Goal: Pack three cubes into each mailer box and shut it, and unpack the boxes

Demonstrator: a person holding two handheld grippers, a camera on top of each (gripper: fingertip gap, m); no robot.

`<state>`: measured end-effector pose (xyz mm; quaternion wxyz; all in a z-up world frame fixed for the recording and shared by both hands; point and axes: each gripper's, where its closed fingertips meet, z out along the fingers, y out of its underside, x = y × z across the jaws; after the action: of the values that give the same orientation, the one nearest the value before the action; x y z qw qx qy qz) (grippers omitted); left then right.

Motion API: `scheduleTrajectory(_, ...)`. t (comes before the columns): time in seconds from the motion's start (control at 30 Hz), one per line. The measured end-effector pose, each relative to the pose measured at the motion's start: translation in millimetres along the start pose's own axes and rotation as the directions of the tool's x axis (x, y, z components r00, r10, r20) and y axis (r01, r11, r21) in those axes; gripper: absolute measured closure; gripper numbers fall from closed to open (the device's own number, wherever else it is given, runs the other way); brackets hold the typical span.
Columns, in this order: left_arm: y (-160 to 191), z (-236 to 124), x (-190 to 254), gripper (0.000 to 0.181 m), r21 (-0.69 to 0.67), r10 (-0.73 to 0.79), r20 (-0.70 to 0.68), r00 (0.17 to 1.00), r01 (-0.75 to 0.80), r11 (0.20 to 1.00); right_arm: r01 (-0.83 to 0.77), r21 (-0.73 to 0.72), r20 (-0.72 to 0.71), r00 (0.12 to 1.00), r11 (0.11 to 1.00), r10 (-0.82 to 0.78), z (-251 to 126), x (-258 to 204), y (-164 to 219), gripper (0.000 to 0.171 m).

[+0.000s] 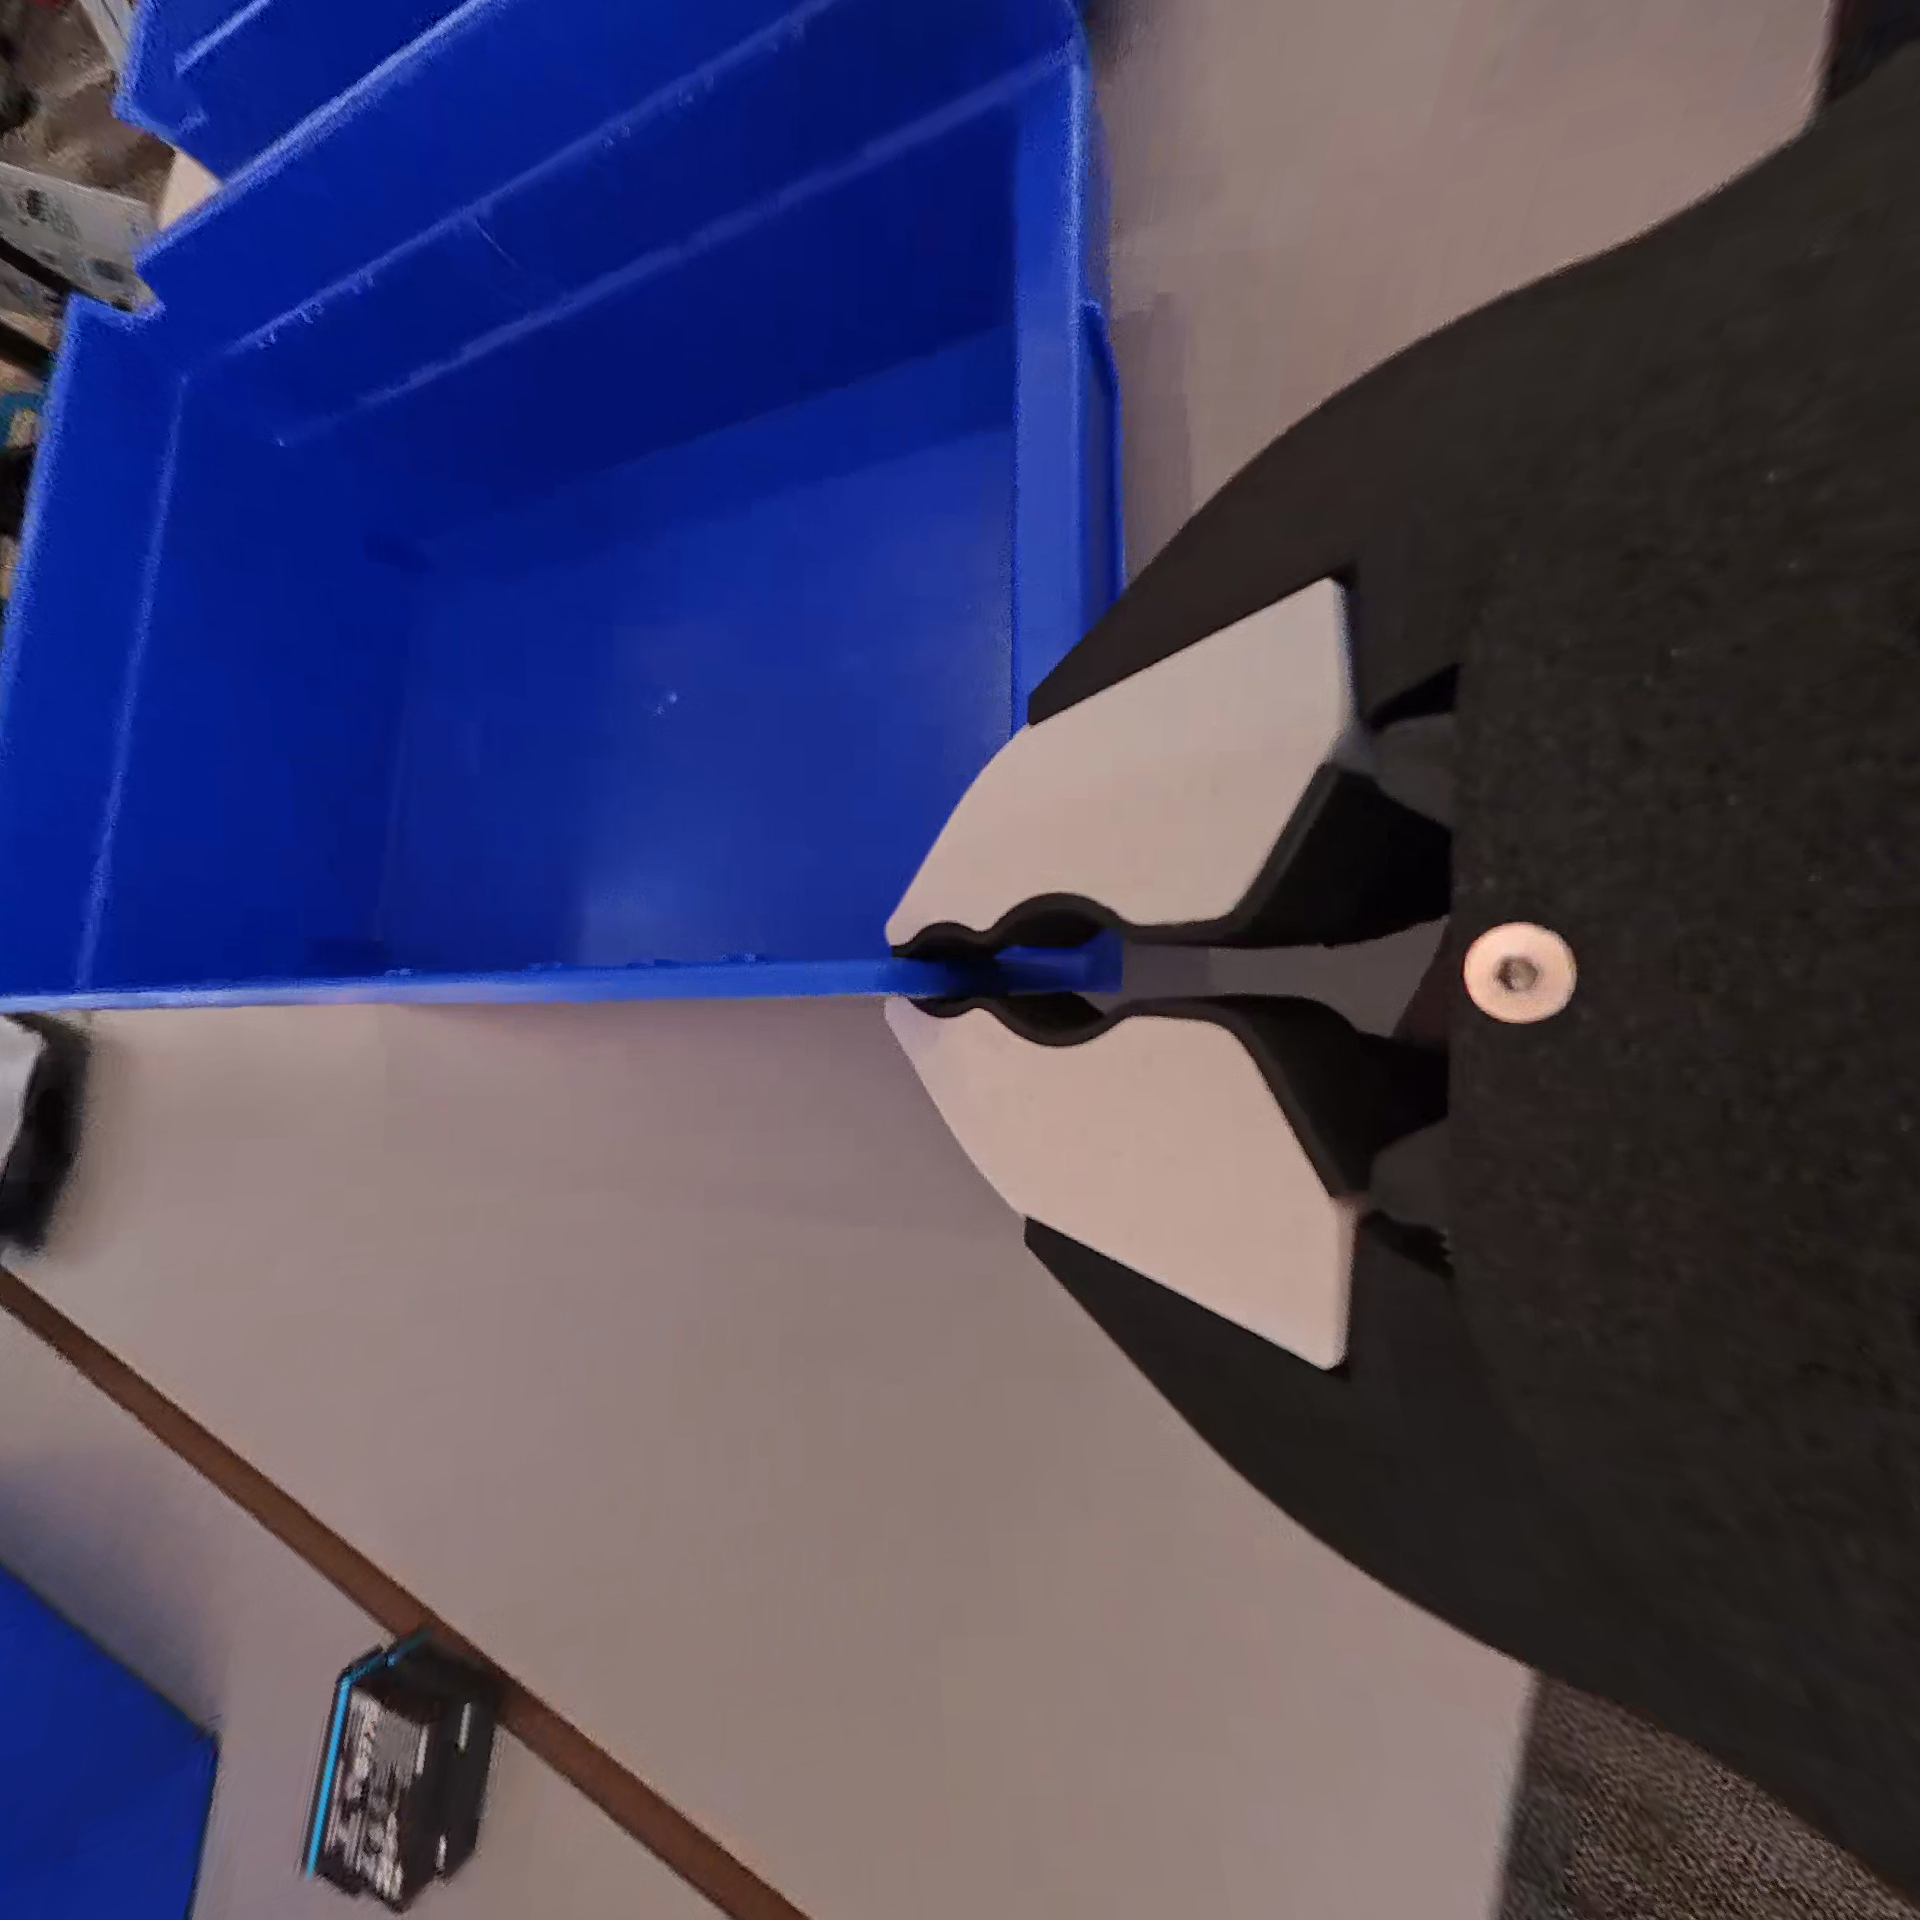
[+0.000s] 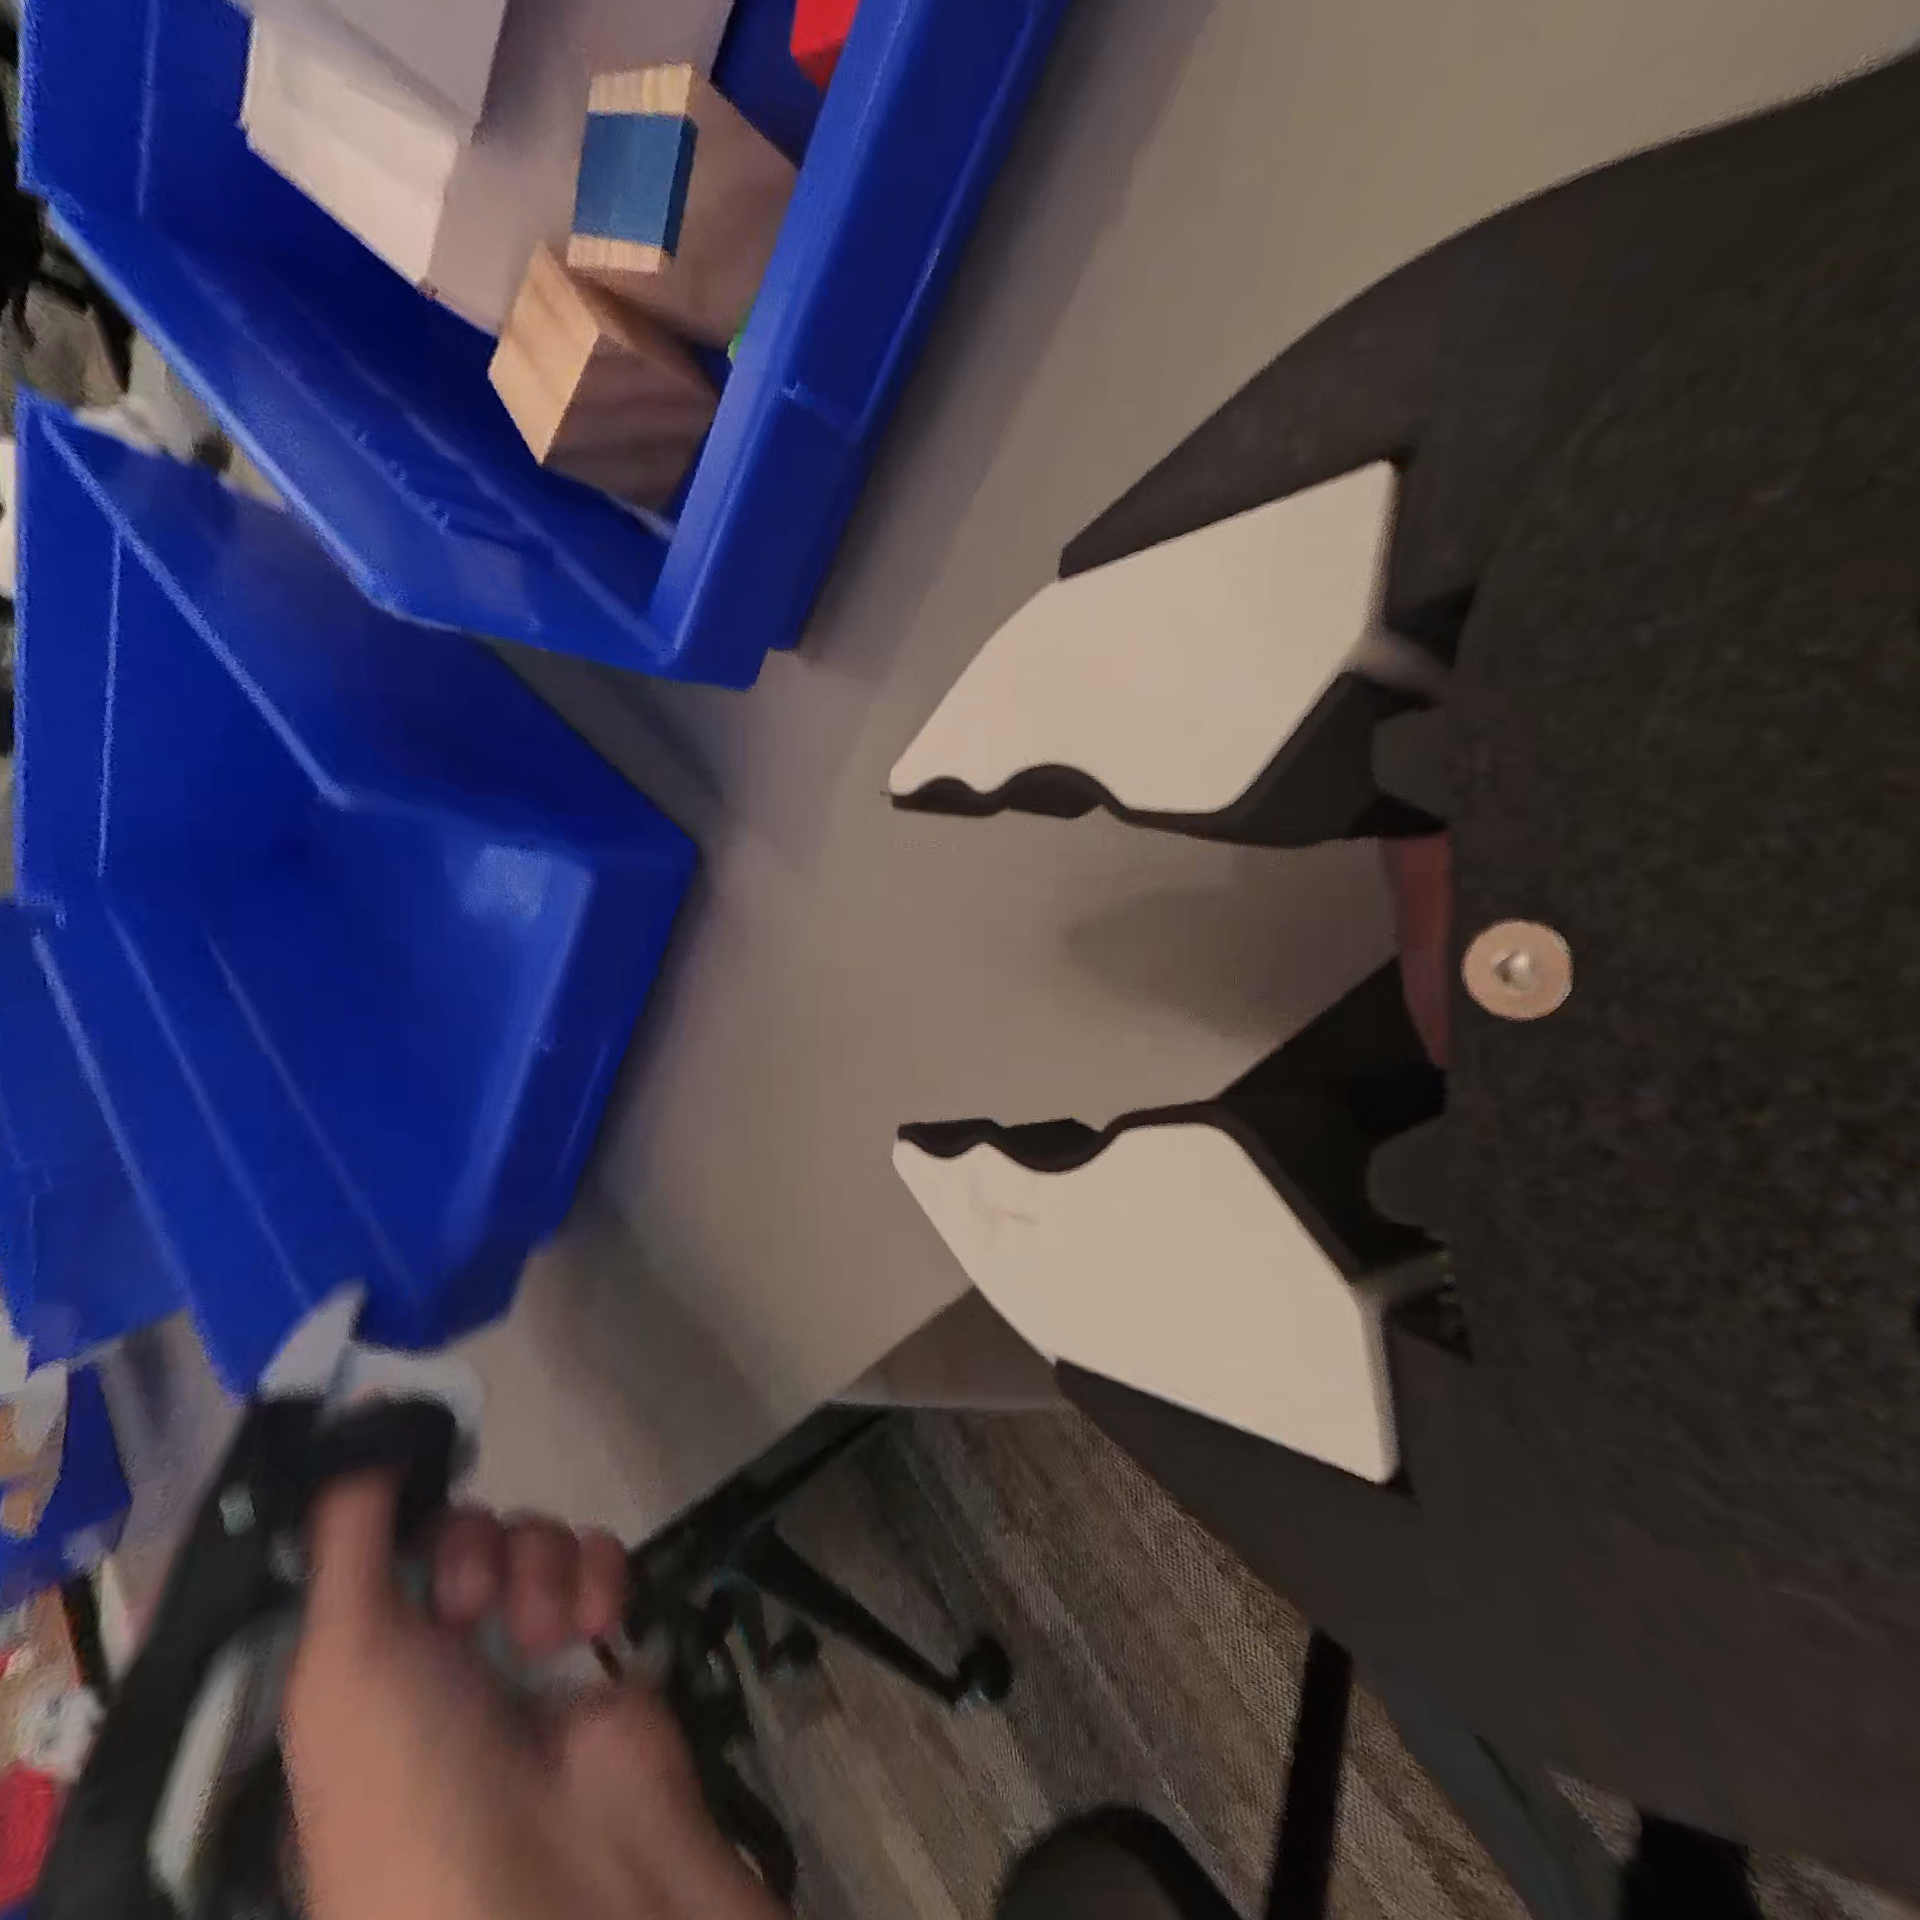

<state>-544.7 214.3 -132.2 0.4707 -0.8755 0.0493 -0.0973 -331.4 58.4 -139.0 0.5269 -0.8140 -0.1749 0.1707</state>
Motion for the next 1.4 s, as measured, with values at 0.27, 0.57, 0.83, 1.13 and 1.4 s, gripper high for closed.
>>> scheduleTrajectory(0.27, 49, -74, 9, 0.179, 0.018, 0.022, 0.085, 0.996, -0.023, 1.000, -0.078, 0.007, -0.133, 0.988, 0.997, 0.078, 47, -15, -29, 0.125)
scheduleTrajectory(0.57, 59, -88, 15, 0.177, 0.046, 0.053, 0.091, 0.995, -0.057, 0.997, -0.025, 0.003, -0.264, 0.964, 1.000, 0.025, 63, 8, -31, 0.167)
scheduleTrajectory(0.83, 57, -89, 17, 0.177, 0.047, 0.063, 0.094, 0.994, -0.068, 0.997, 0.016, 0.006, -0.284, 0.959, 1.000, -0.014, 63, 10, -34, 0.167)
scheduleTrajectory(1.13, -23, -150, 57, 0.177, 0.336, 0.209, 0.212, 0.955, -0.272, 0.902, 0.012, 0.071, -0.247, 0.969, 0.997, 0.006, 23, 21, -100, 0.166)
scheduleTrajectory(1.4, -135, -207, 213, 0.176, 0.619, 0.305, 0.086, 0.948, -0.291, 0.730, 0.156, 0.362, -0.456, 0.889, 0.919, 0.029, -137, 112, -214, 0.167)
